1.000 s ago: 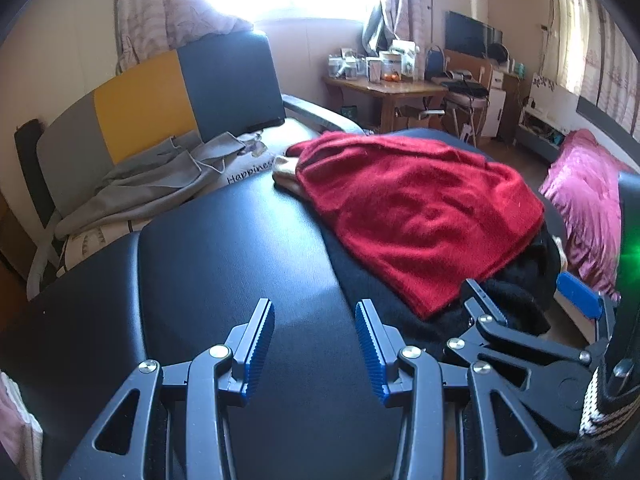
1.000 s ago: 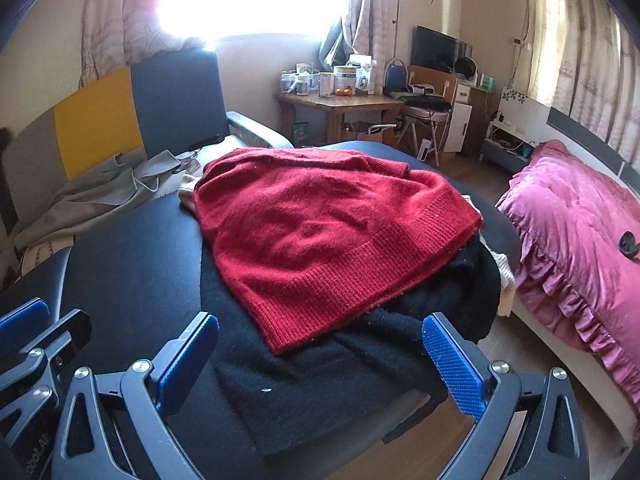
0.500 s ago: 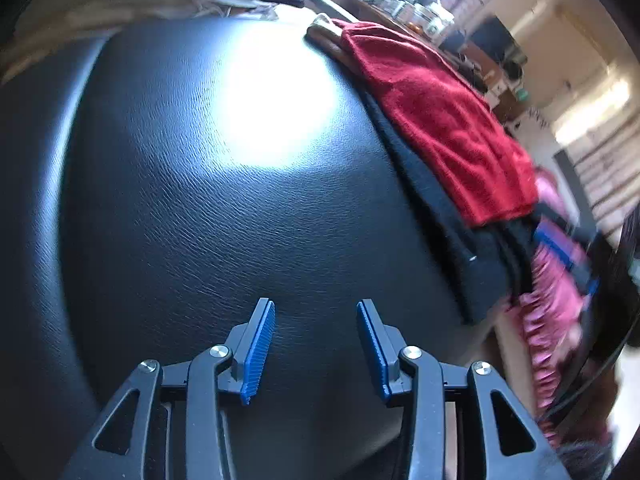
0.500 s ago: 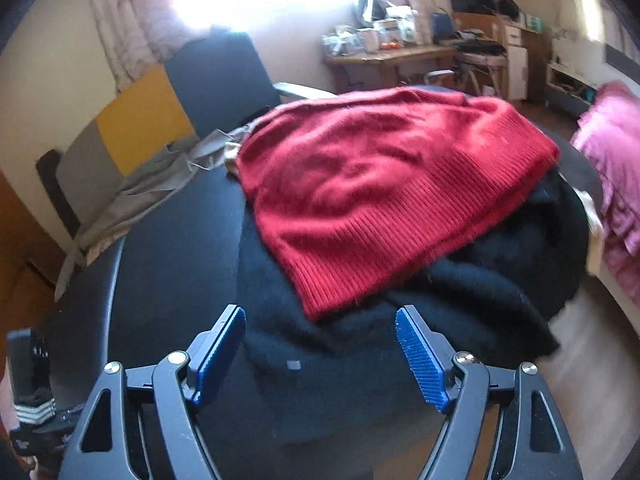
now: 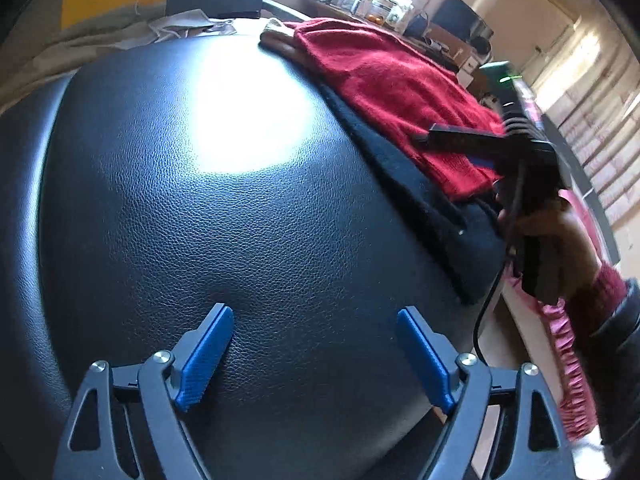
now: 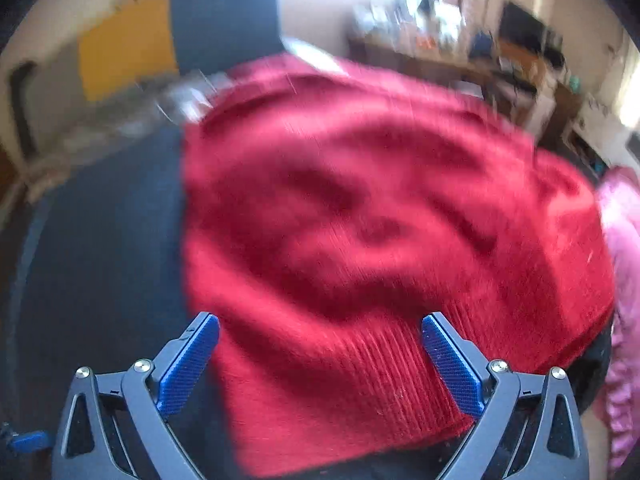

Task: Fold clothes
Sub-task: 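Move both tools toward the red sweater on the chair seat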

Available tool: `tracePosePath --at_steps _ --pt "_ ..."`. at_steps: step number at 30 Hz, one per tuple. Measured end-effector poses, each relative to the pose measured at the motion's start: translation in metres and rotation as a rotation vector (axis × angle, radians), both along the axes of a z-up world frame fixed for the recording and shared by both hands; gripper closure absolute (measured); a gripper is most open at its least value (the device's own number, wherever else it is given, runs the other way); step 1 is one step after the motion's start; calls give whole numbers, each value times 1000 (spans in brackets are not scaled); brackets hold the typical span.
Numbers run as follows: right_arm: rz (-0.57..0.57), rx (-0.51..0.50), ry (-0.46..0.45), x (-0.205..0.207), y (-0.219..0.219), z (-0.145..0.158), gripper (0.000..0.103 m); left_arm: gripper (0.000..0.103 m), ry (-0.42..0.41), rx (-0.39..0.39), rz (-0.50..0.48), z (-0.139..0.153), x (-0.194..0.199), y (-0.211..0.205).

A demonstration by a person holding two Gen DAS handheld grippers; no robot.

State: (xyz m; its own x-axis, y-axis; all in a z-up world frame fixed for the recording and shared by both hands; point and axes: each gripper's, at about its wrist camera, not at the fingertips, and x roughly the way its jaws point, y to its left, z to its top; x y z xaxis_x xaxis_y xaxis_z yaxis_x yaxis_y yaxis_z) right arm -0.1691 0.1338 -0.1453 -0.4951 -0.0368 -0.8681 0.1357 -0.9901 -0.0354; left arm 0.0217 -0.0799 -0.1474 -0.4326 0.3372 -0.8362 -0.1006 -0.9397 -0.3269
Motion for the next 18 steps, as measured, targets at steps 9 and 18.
tracePosePath --at_steps 9,18 --pt "43 14 20 14 12 -1 0 17 -12 -56 -5 6 -1 -1" --pt "24 -209 132 56 58 16 15 30 -103 262 103 30 -48 -28"
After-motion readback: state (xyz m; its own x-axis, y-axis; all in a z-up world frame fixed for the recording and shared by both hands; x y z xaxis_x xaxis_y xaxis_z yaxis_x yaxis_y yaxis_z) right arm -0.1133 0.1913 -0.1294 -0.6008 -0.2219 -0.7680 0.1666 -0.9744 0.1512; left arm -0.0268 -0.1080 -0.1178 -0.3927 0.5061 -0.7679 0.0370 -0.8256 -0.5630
